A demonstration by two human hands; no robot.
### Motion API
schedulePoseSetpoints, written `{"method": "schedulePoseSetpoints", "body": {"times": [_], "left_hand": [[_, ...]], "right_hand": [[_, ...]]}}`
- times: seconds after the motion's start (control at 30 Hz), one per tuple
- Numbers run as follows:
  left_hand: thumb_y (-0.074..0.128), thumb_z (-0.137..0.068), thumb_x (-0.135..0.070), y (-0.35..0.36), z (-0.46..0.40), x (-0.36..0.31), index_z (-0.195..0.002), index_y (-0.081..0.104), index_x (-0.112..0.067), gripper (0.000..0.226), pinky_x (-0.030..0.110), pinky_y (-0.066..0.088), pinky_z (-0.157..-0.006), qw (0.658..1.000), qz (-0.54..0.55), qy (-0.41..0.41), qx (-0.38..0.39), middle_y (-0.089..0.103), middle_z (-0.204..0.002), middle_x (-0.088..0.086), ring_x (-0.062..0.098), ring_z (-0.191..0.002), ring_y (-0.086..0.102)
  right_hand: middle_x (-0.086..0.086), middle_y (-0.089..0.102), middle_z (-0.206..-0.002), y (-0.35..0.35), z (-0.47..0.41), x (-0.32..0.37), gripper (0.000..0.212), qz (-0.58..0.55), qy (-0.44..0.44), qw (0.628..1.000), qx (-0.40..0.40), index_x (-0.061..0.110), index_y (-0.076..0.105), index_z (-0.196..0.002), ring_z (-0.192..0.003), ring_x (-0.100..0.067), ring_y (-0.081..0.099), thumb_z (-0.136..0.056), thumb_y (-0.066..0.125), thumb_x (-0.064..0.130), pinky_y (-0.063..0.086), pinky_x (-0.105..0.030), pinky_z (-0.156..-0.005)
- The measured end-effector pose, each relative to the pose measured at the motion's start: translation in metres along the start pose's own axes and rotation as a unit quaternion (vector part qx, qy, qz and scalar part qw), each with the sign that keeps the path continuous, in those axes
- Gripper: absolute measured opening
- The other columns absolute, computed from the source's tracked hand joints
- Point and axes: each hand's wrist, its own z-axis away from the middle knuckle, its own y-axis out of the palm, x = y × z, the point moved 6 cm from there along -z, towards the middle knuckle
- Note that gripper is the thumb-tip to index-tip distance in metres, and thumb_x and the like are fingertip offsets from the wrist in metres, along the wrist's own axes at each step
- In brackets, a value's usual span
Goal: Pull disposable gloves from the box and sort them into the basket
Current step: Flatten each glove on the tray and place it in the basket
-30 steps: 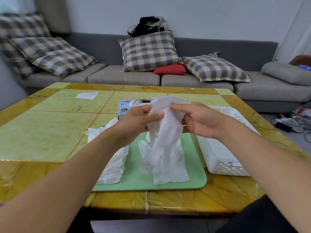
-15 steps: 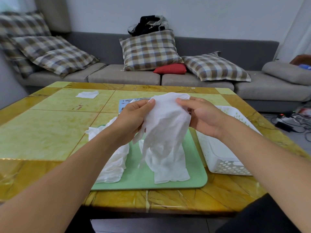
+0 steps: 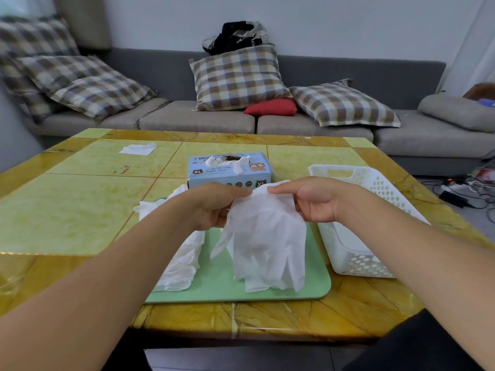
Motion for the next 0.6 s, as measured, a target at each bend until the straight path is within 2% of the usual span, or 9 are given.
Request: {"method": "schedulePoseSetpoints", "body": {"times": [0.07, 0.13, 0.2, 0.23, 0.3, 0.4, 0.47, 0.53, 0.6], "left_hand": [[0.067, -0.096, -0.019, -0.001, -0.011, 0.000, -0.097, 0.068, -0.013, 0.006, 0.024, 0.055, -0.053, 0.999, -0.026, 0.008, -0.021, 0.072, -0.086, 0.003, 0.013, -0.062, 0.067], [0.066, -0.096, -0.019, -0.002, -0.013, -0.022, -0.096, 0.070, -0.010, 0.010, 0.028, 0.057, -0.068, 0.993, -0.016, 0.111, -0.040, 0.074, -0.094, 0.009, 0.018, -0.073, 0.067], [0.066, -0.097, -0.020, -0.006, -0.002, -0.054, -0.099, 0.072, -0.008, 0.014, 0.036, 0.054, -0.079, 0.966, 0.024, 0.251, -0.055, 0.074, -0.097, 0.010, 0.022, -0.084, 0.066], [0.066, -0.096, -0.019, -0.009, 0.009, -0.069, -0.099, 0.073, -0.009, 0.012, 0.034, 0.056, -0.084, 0.948, 0.038, 0.309, -0.060, 0.075, -0.098, 0.008, 0.021, -0.087, 0.067], [0.068, -0.095, -0.017, -0.017, 0.024, -0.084, -0.097, 0.074, -0.013, 0.008, 0.031, 0.057, -0.089, 0.923, 0.032, 0.379, -0.064, 0.077, -0.098, 0.006, 0.020, -0.090, 0.070], [0.073, -0.092, -0.022, -0.022, 0.020, -0.064, -0.090, 0.075, -0.018, 0.005, 0.041, 0.051, -0.084, 0.930, -0.064, 0.357, -0.056, 0.077, -0.095, 0.011, 0.023, -0.085, 0.065], [0.075, -0.090, -0.024, -0.019, 0.010, -0.038, -0.091, 0.076, -0.020, 0.005, 0.033, 0.048, -0.072, 0.940, -0.150, 0.303, -0.042, 0.077, -0.082, 0.002, 0.015, -0.073, 0.062], [0.076, -0.088, -0.023, -0.012, 0.005, -0.018, -0.090, 0.077, -0.021, 0.002, 0.021, 0.046, -0.062, 0.930, -0.245, 0.272, -0.016, 0.072, -0.070, -0.009, 0.005, -0.062, 0.060], [0.079, -0.087, -0.023, -0.005, 0.002, -0.006, -0.090, 0.078, -0.018, 0.006, 0.025, 0.054, -0.068, 0.914, -0.316, 0.254, 0.021, 0.074, -0.075, -0.007, 0.008, -0.069, 0.068]], "right_hand": [[-0.010, 0.077, -0.102, 0.002, -0.008, 0.002, 0.023, 0.004, -0.013, 0.999, -0.034, 0.004, 0.069, -0.118, -0.079, -0.017, 0.073, -0.096, 0.065, 0.012, 0.061, -0.033, -0.074], [-0.011, 0.076, -0.090, -0.004, -0.011, 0.023, 0.020, -0.029, -0.114, 0.988, -0.096, 0.003, 0.068, -0.113, -0.069, -0.016, 0.072, -0.094, 0.067, 0.008, 0.060, -0.033, -0.062], [-0.013, 0.075, -0.100, -0.011, 0.001, 0.057, 0.021, -0.032, -0.265, 0.953, -0.142, 0.000, 0.069, -0.112, -0.081, -0.020, 0.073, -0.094, 0.069, 0.011, 0.059, -0.035, -0.071], [-0.013, 0.075, -0.104, -0.012, 0.013, 0.073, 0.022, -0.011, -0.331, 0.931, -0.155, -0.001, 0.071, -0.111, -0.089, -0.021, 0.073, -0.093, 0.070, 0.012, 0.060, -0.034, -0.077], [-0.006, 0.075, -0.096, -0.011, 0.035, 0.089, 0.016, 0.038, -0.413, 0.894, -0.173, 0.004, 0.074, -0.105, -0.086, -0.012, 0.070, -0.092, 0.071, 0.013, 0.057, -0.028, -0.077], [0.004, 0.070, -0.080, -0.009, 0.036, 0.068, 0.004, 0.134, -0.401, 0.889, -0.175, 0.014, 0.075, -0.093, -0.069, -0.001, 0.060, -0.090, 0.074, 0.012, 0.049, -0.017, -0.066], [0.008, 0.071, -0.077, -0.006, 0.020, 0.041, 0.005, 0.224, -0.341, 0.902, -0.143, 0.014, 0.078, -0.091, -0.067, 0.001, 0.059, -0.087, 0.078, 0.011, 0.046, -0.016, -0.067], [0.009, 0.072, -0.075, -0.003, 0.008, 0.017, 0.004, 0.328, -0.273, 0.900, -0.089, 0.017, 0.079, -0.088, -0.068, 0.000, 0.059, -0.086, 0.080, 0.014, 0.047, -0.021, -0.069], [0.009, 0.074, -0.078, 0.001, 0.003, 0.002, 0.008, 0.412, -0.221, 0.883, -0.040, 0.024, 0.079, -0.084, -0.071, -0.003, 0.064, -0.086, 0.079, 0.016, 0.054, -0.030, -0.075]]}}
